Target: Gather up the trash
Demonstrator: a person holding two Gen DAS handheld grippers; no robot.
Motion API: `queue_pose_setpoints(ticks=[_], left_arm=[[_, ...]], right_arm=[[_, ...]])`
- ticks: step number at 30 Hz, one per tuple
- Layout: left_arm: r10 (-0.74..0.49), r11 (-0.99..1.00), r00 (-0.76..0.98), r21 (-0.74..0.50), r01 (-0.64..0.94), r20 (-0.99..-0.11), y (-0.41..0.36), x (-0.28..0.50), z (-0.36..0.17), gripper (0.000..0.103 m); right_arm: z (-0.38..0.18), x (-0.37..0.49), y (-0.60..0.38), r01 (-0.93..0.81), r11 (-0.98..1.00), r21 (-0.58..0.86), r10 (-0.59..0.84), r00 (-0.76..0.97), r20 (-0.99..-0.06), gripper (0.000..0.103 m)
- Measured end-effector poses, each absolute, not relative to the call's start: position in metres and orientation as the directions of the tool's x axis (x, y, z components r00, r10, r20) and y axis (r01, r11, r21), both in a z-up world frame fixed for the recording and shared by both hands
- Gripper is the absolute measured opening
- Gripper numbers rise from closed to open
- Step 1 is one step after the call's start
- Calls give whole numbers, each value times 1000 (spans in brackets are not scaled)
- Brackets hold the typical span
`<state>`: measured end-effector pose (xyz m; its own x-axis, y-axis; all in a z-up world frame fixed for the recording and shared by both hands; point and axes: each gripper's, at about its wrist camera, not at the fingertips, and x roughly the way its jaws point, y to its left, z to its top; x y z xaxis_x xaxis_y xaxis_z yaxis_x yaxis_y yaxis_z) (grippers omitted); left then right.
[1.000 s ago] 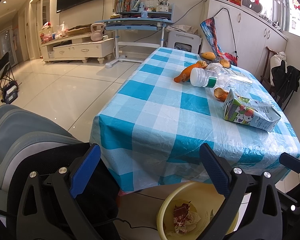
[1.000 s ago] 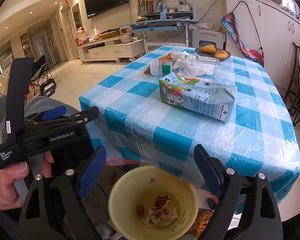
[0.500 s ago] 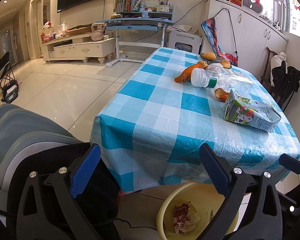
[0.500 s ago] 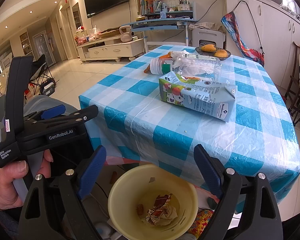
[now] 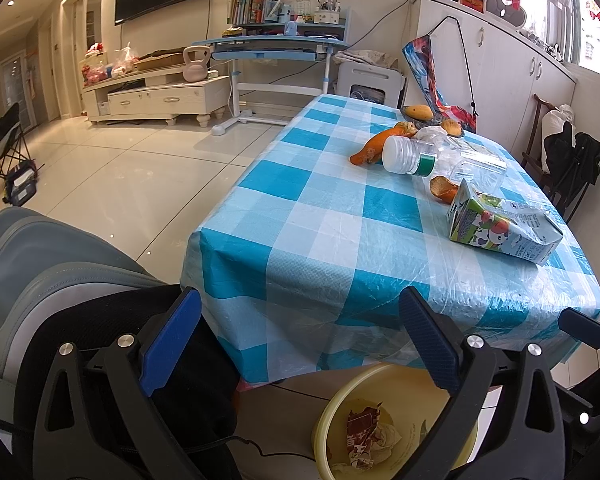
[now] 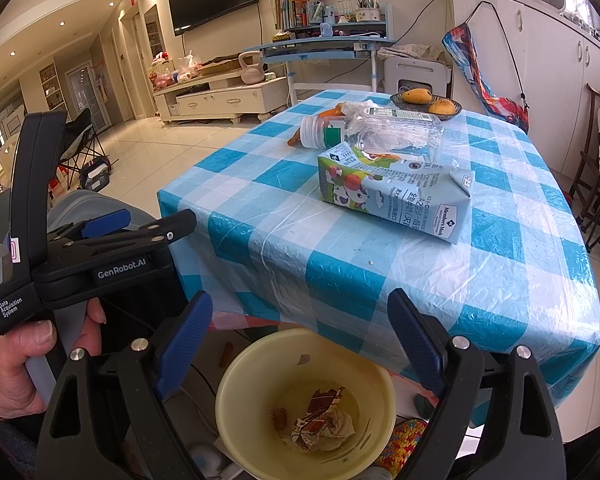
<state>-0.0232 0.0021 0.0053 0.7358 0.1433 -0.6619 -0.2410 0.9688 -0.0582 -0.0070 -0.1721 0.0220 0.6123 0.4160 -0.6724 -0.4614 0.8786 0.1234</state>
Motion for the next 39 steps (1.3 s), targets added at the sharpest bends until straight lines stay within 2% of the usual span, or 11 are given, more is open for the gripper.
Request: queue_pose_setpoints(ticks=[23,28,39], left_arm=[[151,960,752,-85,-265,-641,12,-26,14,95],[170,958,783,-86,-274,-598,19,-27,32,95],[127,964,789,-112,-240,-601,35,26,55,95]], right_arm=[[29,-4,-181,-469,873,130,428,611,-666,86],[52,7,-199,-484,873,61,403,645,-649,90],[66,52,-212,-553,831,-55,373,628,-683,90]])
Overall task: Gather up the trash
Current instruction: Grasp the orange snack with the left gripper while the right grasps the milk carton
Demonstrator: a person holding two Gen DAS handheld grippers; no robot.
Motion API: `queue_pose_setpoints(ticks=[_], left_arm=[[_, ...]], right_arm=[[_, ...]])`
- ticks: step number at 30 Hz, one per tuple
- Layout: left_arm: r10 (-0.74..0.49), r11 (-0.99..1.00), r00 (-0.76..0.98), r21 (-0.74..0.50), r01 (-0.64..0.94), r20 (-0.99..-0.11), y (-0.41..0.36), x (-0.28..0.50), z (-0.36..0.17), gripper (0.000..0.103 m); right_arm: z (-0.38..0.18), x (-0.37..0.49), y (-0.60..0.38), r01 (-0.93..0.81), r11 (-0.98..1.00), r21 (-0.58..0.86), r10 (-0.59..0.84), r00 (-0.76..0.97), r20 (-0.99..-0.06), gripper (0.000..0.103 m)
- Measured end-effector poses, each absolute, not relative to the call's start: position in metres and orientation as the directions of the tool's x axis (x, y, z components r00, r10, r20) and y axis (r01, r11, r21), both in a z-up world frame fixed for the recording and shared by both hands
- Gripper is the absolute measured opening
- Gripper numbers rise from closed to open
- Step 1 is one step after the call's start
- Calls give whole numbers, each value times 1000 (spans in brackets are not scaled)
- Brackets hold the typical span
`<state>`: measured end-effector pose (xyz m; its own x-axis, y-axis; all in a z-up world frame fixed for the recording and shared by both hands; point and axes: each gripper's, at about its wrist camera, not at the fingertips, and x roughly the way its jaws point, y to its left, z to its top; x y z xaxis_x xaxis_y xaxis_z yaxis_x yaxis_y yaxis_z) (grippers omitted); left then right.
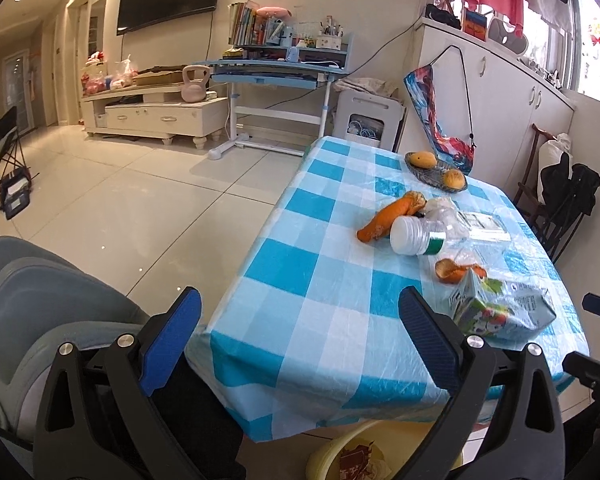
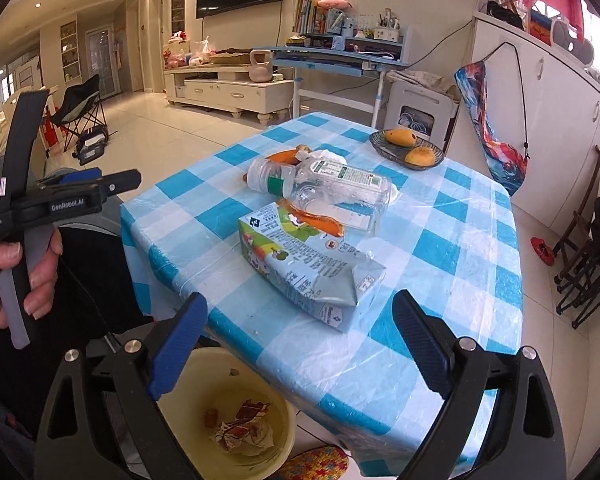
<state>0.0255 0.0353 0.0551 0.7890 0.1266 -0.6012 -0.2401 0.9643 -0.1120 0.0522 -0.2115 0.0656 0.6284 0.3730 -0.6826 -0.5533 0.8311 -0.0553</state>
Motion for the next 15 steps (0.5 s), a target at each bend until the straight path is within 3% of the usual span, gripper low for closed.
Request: queue_pose_setpoints(ticks=[9,15], left_arm=[[72,978,780,-109,-177,-621,34,119,75,95],[7,995,729,-66,-72,-684,5,182,55,95]], right_arm=[[60,96,-181,-643,760,-88,405,576,-710,90],[43,110,-177,-655,754,-41,424,534,-732,90]])
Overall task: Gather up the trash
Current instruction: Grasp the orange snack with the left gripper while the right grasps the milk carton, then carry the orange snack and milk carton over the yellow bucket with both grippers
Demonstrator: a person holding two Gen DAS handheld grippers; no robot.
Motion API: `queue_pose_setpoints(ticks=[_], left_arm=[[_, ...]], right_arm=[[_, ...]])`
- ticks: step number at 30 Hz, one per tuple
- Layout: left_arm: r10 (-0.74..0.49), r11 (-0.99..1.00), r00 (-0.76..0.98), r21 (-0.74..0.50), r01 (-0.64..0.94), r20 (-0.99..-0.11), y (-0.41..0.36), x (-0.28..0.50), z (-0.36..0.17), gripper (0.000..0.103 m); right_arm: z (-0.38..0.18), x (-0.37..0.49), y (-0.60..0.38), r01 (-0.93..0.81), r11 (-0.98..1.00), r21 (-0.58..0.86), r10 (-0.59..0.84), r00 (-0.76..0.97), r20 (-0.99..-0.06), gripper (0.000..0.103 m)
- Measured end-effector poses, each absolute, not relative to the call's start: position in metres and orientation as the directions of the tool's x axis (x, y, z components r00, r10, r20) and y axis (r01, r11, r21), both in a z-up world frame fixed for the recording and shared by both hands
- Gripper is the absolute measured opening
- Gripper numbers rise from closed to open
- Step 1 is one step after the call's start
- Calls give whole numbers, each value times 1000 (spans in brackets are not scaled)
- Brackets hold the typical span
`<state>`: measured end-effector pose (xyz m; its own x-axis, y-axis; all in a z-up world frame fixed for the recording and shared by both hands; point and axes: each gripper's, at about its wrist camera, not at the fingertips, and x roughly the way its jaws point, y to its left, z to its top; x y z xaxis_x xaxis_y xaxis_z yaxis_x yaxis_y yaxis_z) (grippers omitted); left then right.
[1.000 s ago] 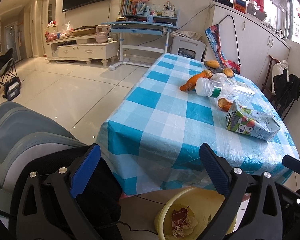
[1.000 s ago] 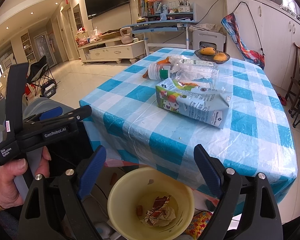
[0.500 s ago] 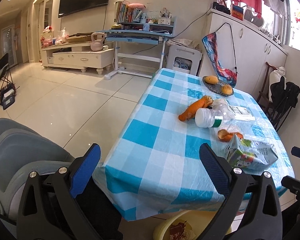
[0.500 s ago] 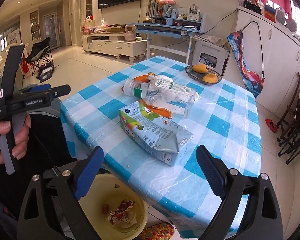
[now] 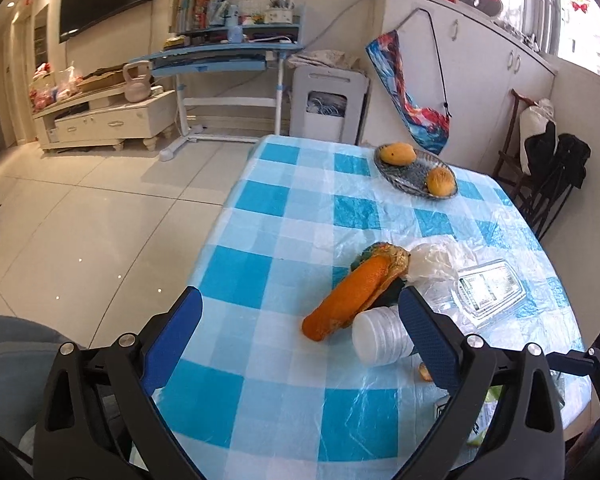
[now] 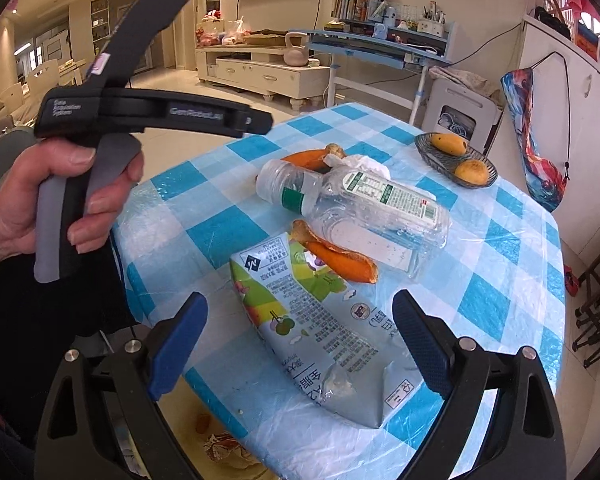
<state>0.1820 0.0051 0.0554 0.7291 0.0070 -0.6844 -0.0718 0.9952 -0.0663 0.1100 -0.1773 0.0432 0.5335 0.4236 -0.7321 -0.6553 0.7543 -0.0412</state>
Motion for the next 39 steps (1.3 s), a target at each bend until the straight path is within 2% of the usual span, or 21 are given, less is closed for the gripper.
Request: queue_pose_setpoints(ticks=[3,6,9,11,13,14,16,22,24,27,31,34,36,37,39], left_arm=[[-6,998,698,-51,-44,-716,-2,208,42,95],[-62,995,659,-101,-21,-750,-3,226,30,94],[-141,987,608,-161,21,-781,-5,238,17,77],[-187,979,569,-196,46,-801,-6,241,9,50],[-218,972,546,-228,51,-809,-5,240,4,38],[-222,972,541,-229,56,-811,-6,239,4,29],[-252,965,525,-254,69,-813,-5,235,2,20],[-262,959,551,-275,61,-792,5,219,9,16],[-267,956,556,-288,51,-788,10,213,11,16],[-257,957,562,-289,34,-786,16,201,11,16],[-245,953,580,-303,-3,-777,28,181,15,16],[-245,949,588,-315,-18,-771,34,165,16,16],[-240,948,593,-316,-26,-769,35,154,15,16],[-237,949,597,-315,-29,-767,36,149,14,16],[-229,947,607,-318,-40,-761,37,138,15,16]], right_arm=[[40,113,-178,-660,751,-37,423,524,-739,90],[39,117,-179,-661,750,-20,435,515,-738,90],[38,120,-179,-660,751,-27,429,518,-740,90],[37,122,-179,-662,749,-37,424,522,-740,90],[35,124,-177,-662,747,-63,408,530,-744,90],[33,124,-176,-663,745,-76,398,533,-746,90],[31,125,-175,-664,743,-89,388,534,-751,90],[29,123,-172,-673,732,-108,376,531,-760,75],[32,122,-174,-677,730,-92,395,528,-752,60],[37,121,-175,-670,738,-83,403,536,-741,46],[37,123,-177,-656,752,-69,401,538,-741,46],[31,123,-174,-639,762,-106,363,557,-747,56],[27,123,-172,-634,761,-138,339,570,-749,57],[27,122,-171,-634,760,-142,337,572,-748,55],[29,122,-172,-632,764,-131,345,571,-745,37]])
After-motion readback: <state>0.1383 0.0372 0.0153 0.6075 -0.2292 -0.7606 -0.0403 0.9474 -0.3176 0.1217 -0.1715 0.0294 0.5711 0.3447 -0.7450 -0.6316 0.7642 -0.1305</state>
